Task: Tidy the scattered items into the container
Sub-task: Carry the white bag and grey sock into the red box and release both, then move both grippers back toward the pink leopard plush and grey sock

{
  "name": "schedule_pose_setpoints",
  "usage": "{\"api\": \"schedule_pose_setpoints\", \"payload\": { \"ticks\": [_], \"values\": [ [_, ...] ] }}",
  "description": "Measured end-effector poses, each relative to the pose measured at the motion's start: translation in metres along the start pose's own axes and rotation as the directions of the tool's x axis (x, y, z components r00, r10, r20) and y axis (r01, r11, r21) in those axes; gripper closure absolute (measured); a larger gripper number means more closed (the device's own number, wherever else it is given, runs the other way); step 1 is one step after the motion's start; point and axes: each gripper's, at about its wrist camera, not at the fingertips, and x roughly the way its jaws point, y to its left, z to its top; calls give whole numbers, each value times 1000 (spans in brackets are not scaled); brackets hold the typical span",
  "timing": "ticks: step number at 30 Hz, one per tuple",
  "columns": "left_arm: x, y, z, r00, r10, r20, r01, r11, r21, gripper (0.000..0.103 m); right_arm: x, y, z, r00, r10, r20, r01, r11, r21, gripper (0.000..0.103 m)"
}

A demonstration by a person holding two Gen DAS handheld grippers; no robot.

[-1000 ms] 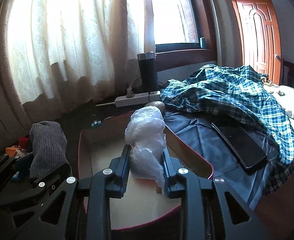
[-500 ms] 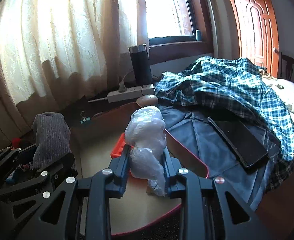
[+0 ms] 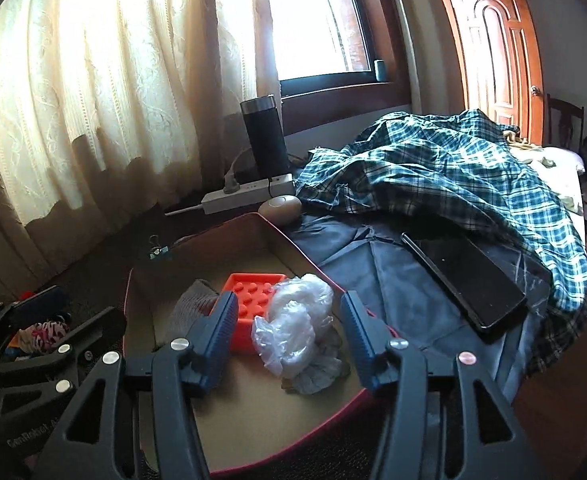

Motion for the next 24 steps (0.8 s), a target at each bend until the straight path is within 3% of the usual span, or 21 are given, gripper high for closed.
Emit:
{"api": "schedule_pose_setpoints", "payload": {
  "ticks": [12, 24],
  "values": [
    [-20, 25, -9, 999, 41, -11, -41, 999, -17, 18, -14, 27, 2, 998, 59, 19, -59, 998, -36, 41],
    [-56, 112, -44, 984, 169, -49, -174, 974, -143, 18, -21, 108, -9, 979, 201, -19, -202, 967, -154, 35]
  ]
}}
